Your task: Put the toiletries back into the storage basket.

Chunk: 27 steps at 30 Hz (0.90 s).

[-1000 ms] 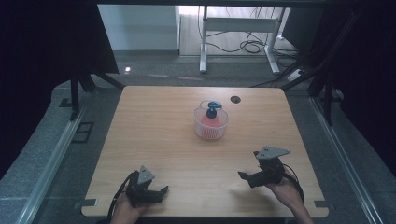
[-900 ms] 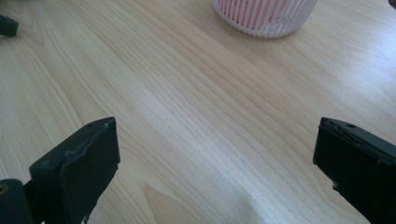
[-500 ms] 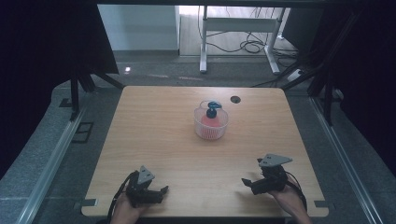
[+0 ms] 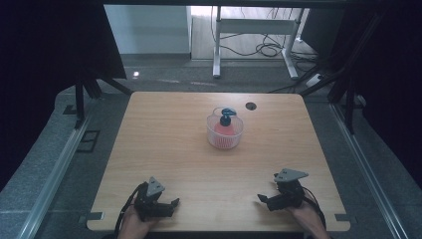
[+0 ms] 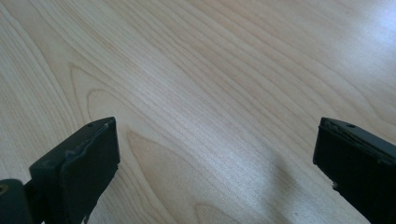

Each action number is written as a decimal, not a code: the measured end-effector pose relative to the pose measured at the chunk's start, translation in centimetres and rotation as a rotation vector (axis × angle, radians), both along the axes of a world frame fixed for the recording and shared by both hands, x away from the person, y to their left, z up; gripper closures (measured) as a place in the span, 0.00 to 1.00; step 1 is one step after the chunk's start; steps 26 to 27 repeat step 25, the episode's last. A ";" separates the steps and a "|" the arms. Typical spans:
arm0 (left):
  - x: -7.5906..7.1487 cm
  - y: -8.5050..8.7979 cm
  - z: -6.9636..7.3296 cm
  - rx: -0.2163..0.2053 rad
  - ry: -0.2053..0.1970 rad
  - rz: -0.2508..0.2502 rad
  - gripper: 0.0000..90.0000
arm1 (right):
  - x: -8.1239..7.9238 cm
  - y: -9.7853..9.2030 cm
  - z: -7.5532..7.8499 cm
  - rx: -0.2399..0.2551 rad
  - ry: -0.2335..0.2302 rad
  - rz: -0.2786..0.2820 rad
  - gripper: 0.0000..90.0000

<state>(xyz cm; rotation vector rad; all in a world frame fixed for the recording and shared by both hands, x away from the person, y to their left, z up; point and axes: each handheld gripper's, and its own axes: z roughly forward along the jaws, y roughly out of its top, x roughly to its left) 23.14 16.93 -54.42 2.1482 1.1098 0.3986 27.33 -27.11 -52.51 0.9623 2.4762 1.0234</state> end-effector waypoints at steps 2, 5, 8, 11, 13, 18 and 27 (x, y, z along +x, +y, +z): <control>0.0 0.0 0.0 -0.001 0.000 0.000 0.11 | 0.0 0.0 -0.3 -0.001 0.005 0.004 0.00; 0.0 0.0 0.0 -0.001 0.000 0.000 0.11 | 0.0 0.0 -0.6 -0.002 0.014 0.005 0.00; 0.0 0.0 0.0 0.000 0.000 0.001 0.11 | 0.1 0.0 -1.0 -0.003 0.018 0.004 0.00; 0.0 0.0 0.0 -0.001 0.000 0.000 0.11 | 0.1 -0.1 -1.4 -0.002 0.032 0.006 0.00; 0.0 0.0 0.0 0.000 0.000 0.000 0.11 | 0.1 -0.1 -1.6 -0.009 0.034 0.007 0.00; 0.0 0.0 0.0 0.000 0.000 0.000 0.11 | 0.1 -0.1 -1.8 0.000 0.022 0.006 0.00; 0.0 0.0 0.0 -0.001 0.000 0.000 0.11 | 0.1 -0.1 -1.8 -0.003 0.020 0.007 0.00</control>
